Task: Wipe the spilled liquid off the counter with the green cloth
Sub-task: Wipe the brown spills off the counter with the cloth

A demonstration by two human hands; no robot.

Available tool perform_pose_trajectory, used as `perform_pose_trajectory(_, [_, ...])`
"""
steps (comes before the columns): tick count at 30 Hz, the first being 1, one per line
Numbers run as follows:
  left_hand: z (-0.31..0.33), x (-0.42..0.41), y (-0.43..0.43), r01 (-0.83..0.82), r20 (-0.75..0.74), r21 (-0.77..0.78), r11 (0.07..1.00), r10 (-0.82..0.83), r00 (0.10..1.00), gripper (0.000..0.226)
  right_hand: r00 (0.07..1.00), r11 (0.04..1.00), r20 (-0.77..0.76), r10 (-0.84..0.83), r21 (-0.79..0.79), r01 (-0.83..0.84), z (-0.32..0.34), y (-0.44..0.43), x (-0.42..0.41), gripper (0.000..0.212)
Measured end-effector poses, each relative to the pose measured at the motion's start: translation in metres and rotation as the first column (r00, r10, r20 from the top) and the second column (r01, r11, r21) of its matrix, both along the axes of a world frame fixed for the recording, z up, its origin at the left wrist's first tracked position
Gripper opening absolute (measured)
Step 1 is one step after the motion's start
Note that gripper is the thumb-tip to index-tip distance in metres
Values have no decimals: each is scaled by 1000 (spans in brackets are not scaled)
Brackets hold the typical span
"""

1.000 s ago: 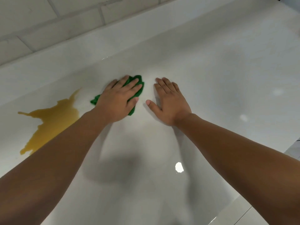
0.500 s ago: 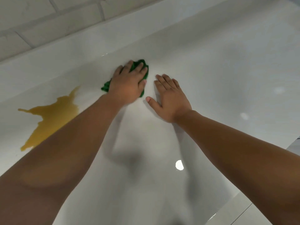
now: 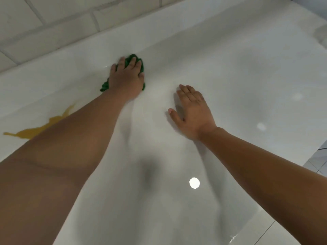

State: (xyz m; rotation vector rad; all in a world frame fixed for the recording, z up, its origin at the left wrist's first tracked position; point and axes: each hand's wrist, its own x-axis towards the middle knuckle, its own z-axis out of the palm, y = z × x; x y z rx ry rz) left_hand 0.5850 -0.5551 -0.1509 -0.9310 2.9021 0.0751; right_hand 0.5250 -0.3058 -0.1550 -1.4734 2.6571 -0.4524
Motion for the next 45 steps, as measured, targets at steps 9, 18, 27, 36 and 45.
perform_pose_trajectory(9, [-1,-1,131,458,-49,6,889,-457,888,55,994,991,-34,-108,78,111,6,48,-40,87])
perform_pose_trajectory(18, [-1,-3,48,103,25,-13,995,-102,994,57,997,985,-18,-74,152,76,2,72,-47,82])
perform_pose_trajectory(27, [3,-52,161,317,-30,-2,948,-317,948,58,997,983,-17,-78,166,79,2,98,-70,84])
perform_pose_trajectory(36, [-4,3,79,195,-20,-21,981,-195,980,58,1000,988,-21,23,151,-20,-1,106,-86,84])
perform_pose_trajectory(45, [4,-113,112,9,18,35,999,-9,1000,57,997,987,-9,73,147,-71,2,111,-108,86])
